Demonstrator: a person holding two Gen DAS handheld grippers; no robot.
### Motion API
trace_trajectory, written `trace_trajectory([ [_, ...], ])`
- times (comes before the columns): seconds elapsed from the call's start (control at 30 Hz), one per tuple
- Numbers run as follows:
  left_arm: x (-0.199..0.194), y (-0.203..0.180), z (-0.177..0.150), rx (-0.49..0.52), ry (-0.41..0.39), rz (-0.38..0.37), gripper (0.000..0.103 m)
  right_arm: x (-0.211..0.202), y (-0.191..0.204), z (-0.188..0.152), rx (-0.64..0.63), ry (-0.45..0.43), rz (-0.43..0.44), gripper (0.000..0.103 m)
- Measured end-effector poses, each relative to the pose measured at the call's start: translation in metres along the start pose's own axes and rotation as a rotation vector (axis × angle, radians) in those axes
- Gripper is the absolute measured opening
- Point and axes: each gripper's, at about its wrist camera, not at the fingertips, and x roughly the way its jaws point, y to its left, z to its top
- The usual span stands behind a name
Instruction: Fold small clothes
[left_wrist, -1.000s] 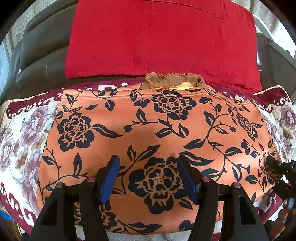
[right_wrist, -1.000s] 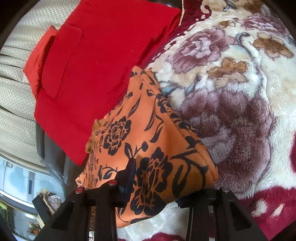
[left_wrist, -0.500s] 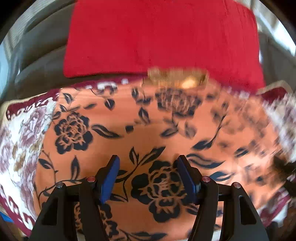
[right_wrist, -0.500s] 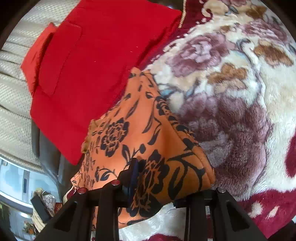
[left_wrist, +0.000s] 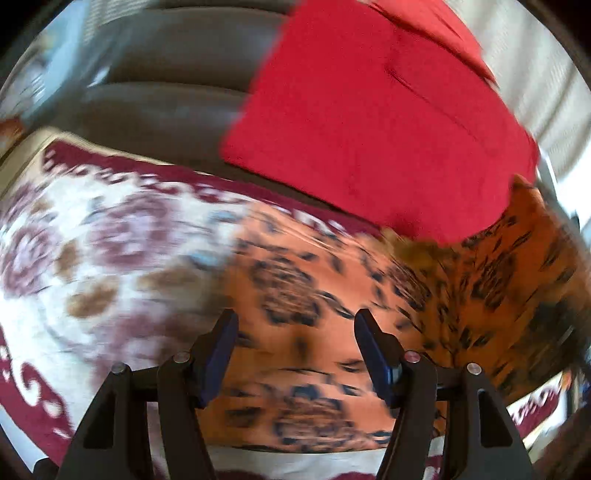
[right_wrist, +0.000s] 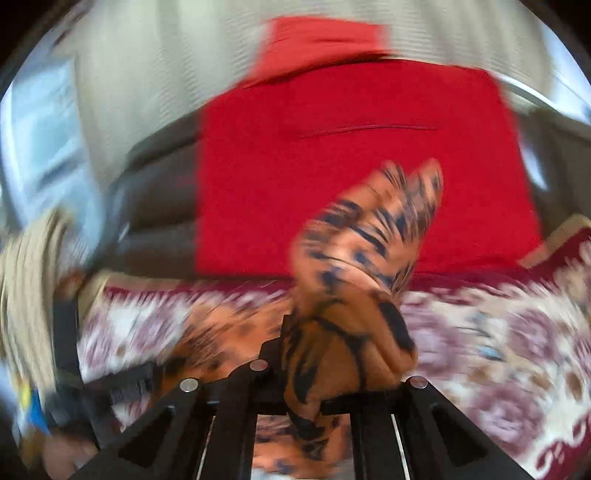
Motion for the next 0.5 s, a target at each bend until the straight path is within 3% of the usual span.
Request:
trace_trajectory([
  [0.13, -0.001, 0.034, 0.006, -0.074, 0.028, -0.05, 0.066, 0.082, 0.041, -0.051, -0.044, 0.253, 0.089, 0.01],
  [0.2, 0.001, 0.031, 0.011, -0.068, 0.043, -0.104, 0.066, 0.097, 0.04, -0.062, 0.0, 0.301, 0.109, 0.01],
  [0.4, 0.024, 0.002, 0.023, -0.03, 0.093, -0.196, 0.066, 0.071, 0.034, -0.045, 0.025, 0.22, 0.141, 0.01],
  [0.5, 0.047, -0.013, 0.027, -0.03, 0.151, -0.197, 0.066, 0.06, 0.033, -0.045, 0.018, 0.191, 0.152, 0.01],
])
